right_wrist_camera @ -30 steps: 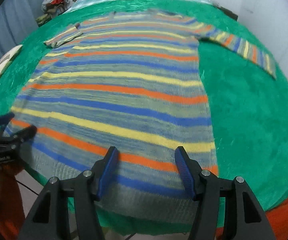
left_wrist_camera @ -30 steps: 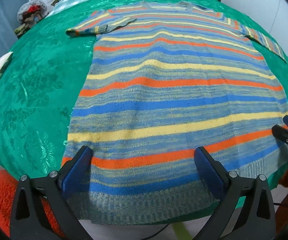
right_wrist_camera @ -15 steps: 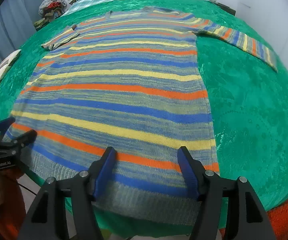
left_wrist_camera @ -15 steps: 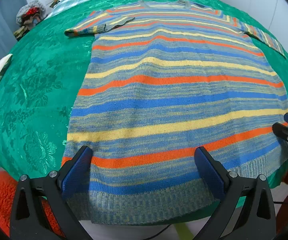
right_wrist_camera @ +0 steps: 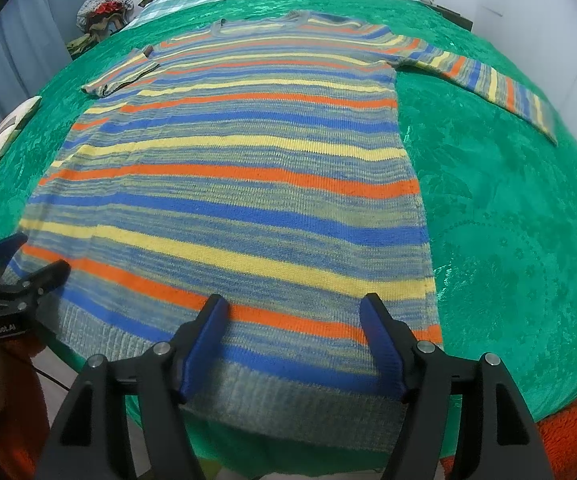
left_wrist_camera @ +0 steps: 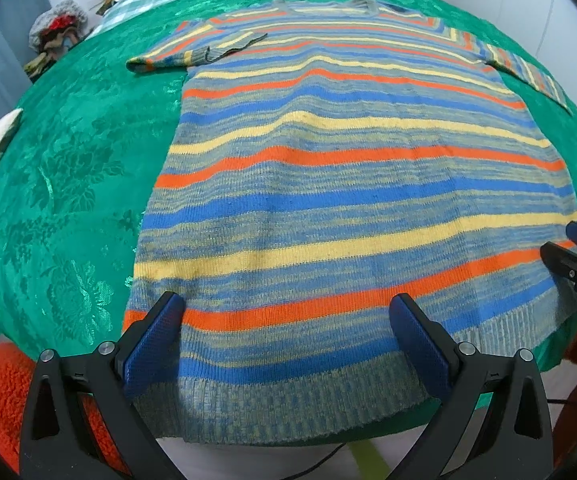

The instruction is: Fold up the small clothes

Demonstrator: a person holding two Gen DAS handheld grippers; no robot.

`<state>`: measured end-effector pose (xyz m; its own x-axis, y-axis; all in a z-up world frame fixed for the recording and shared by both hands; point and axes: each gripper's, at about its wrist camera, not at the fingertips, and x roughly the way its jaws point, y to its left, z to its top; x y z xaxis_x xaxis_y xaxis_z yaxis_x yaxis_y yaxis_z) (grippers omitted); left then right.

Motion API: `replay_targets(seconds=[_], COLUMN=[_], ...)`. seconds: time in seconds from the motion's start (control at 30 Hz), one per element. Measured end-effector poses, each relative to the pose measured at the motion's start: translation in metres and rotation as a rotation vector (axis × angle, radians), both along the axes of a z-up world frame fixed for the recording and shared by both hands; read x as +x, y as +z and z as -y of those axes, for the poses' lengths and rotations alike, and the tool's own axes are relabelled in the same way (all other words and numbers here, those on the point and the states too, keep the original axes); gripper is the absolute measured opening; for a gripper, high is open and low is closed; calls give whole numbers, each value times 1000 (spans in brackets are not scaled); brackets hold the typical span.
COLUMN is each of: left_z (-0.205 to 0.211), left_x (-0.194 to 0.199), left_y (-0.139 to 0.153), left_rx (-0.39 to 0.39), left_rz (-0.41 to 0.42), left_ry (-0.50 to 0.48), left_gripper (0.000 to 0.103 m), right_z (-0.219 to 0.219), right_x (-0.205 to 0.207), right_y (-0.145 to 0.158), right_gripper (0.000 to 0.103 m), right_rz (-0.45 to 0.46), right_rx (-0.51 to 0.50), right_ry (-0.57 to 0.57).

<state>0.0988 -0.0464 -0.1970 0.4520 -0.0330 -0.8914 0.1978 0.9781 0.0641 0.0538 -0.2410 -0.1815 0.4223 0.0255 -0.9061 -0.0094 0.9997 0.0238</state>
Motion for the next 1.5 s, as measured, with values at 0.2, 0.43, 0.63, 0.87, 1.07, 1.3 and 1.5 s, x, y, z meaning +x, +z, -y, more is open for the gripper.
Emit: replay_targets(seconds=[0.2, 0.43, 0.63, 0.87, 1.07, 1.3, 1.5], left_z=[3, 5, 6, 6, 7, 7, 7], left_x=[0, 1, 1, 0, 1, 1, 1], left_y=[-1, -2, -2, -3, -3, -3, -3], left_rx=[16, 30, 34, 36, 39, 38, 38], left_rz=[-7, -13, -15, -15, -16, -16, -16], left_ry=[-16, -24, -24, -25, -27, -27, -27], left_gripper=[103, 103, 103, 103, 103, 103, 103], right_z=[0, 0, 0, 0, 0, 0, 0], right_x=[0, 0, 0, 0, 1, 1, 1], right_y=[0, 0, 0, 0, 0, 0, 0], right_gripper=[70, 71, 71, 72, 72, 72, 72], right_rz=[0, 0, 0, -1, -1, -1, -1], right_rx=[-1, -1, -1, -1, -2, -2, -2], right_ry=[-1, -2, -2, -2, -1, -1, -1])
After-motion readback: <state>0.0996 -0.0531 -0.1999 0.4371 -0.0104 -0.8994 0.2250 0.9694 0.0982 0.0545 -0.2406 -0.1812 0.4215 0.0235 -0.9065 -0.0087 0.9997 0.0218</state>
